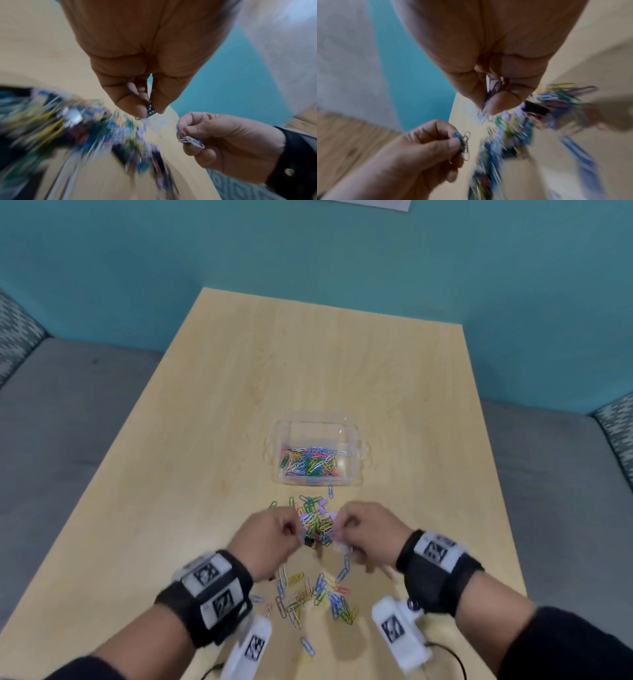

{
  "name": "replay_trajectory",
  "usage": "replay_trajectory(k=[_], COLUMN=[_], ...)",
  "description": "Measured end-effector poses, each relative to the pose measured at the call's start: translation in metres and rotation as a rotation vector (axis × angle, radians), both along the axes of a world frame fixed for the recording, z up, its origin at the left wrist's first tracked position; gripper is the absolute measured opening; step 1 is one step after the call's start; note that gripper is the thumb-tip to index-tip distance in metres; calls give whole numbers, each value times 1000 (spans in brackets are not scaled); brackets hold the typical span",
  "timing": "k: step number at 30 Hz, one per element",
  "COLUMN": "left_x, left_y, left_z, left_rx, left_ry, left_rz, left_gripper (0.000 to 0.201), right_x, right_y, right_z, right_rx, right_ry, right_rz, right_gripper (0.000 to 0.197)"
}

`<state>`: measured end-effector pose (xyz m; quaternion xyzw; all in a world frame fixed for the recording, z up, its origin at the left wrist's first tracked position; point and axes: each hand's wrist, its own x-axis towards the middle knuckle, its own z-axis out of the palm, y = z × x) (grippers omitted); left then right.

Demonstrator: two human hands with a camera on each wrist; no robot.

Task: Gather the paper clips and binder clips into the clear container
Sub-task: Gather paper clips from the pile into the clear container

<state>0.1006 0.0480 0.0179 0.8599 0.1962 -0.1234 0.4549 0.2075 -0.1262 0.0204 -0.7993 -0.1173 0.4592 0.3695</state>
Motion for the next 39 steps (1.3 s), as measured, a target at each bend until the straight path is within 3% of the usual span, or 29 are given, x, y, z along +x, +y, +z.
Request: replay_trajectory(k=[6, 9, 11, 14, 17, 20, 25, 32, 35, 39], left_x=[81, 99, 98, 73, 23, -39, -107, -105, -90, -71], left_y=[39, 38, 38, 41, 31, 7, -36, -68, -71, -65], left_z=[10, 14, 15, 18, 19, 6, -32, -51, -52, -55], left_rx=[78, 115, 194, 261, 252, 246, 360, 478, 434, 428], left_ry=[-82, -112, -134, -168, -151, -72, 138, 91, 76, 50], left_rz=[174, 149, 136, 135, 67, -62, -274, -241, -206, -181], left_gripper=[14, 8, 18, 26, 20, 19, 56, 89, 86, 70], right_x=[65, 71, 69, 58, 31, -7, -70, -98, -95, -90], right_y=[51, 67, 66, 40, 0, -39, -86, -72, -52, -25], right_z=[18, 23, 27, 23, 12, -7, -42, -56, -58, -58], right_rx=[245, 301, 333, 231, 91, -71, -306, -242, -206, -213], right_ry=[85, 121, 173, -16, -276, -382, -460, -570, -607, -648], right_rz=[-441, -541, -543, -382, -152, 61, 350, 346, 372, 423], right_gripper=[20, 14, 13, 26, 23, 26, 45, 71, 74, 61])
